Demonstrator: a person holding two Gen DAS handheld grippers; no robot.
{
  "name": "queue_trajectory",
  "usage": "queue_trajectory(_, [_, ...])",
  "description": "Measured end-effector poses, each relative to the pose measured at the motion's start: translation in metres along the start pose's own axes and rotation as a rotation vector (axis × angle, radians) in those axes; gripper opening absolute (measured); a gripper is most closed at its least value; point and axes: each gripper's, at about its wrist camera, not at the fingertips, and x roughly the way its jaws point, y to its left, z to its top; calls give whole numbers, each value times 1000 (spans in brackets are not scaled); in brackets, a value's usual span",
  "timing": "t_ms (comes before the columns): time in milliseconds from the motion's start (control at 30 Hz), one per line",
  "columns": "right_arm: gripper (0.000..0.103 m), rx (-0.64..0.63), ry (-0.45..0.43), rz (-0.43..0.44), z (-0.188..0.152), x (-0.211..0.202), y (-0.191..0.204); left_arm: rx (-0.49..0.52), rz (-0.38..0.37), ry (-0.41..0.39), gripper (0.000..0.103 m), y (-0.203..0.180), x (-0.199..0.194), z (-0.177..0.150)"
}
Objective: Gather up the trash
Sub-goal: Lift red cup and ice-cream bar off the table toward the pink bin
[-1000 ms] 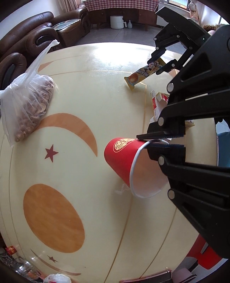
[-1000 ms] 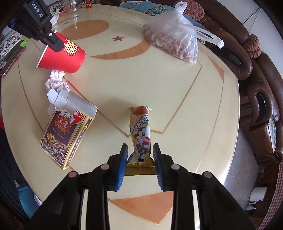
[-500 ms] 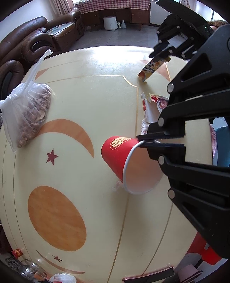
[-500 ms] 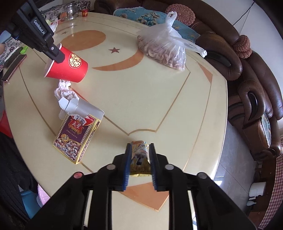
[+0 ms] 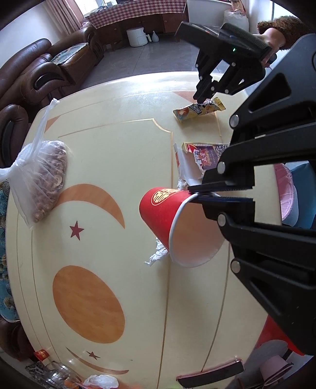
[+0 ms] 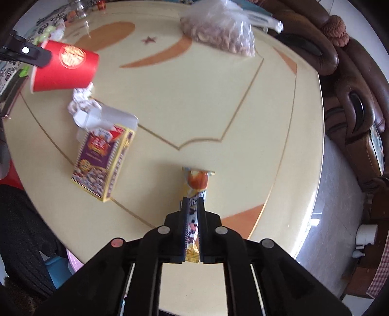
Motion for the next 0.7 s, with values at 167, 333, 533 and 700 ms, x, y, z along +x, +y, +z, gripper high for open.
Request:
queue_trajectory(167, [22, -9, 53, 0, -7, 25, 8, 30, 0, -10, 5, -4, -9, -9])
queue_trajectory(333, [58, 36, 24, 8, -2, 24, -3, 56, -8, -1, 5, -7, -7, -15])
queue_trajectory(533, [58, 52, 32, -18, 1, 31, -13, 67, -16, 11, 5, -9, -2, -19])
queue_trajectory(700, [33, 49, 39, 10, 5, 43, -8, 80, -11, 14, 5, -9, -3, -21])
